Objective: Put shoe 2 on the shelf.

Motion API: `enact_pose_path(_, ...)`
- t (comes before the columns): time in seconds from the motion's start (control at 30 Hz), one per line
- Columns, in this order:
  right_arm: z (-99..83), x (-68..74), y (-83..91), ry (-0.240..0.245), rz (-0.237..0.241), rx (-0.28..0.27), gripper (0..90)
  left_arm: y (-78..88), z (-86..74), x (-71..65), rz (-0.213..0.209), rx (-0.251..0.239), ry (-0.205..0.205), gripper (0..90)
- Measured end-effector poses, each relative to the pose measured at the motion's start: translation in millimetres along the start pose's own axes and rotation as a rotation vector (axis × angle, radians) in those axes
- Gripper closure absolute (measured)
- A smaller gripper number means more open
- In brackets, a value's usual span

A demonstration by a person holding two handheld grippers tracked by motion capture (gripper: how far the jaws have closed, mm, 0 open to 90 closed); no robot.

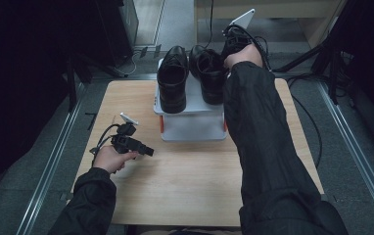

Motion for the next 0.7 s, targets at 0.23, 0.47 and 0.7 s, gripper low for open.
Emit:
enact_pose_path(0.23,-5.7,10.6,0.6,0.035,0.008,0.015,79.7,-0.2,0.7,-0.8,0.003,0.000,-0.001,48.6)
enact_pose_path(0.47,-16.6,25.7,-3.9,0.092,0.016,0.049,75.4,1.3,0.1,0.9,0.010,-0.004,0.003,48.6)
enact_pose_path(0.7,-22.5,23.4,-12.3,0.119,0.021,0.052,73.1,-0.5,0.4,0.6,0.012,0.009,-0.003,48.5)
Point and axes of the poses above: each handheld gripper's, and its own axes: y roughly backward along the jaws, z roughly out of its top, x roughly to its left, the point moved 2 cm from there along -y, roughly forward along the jaws
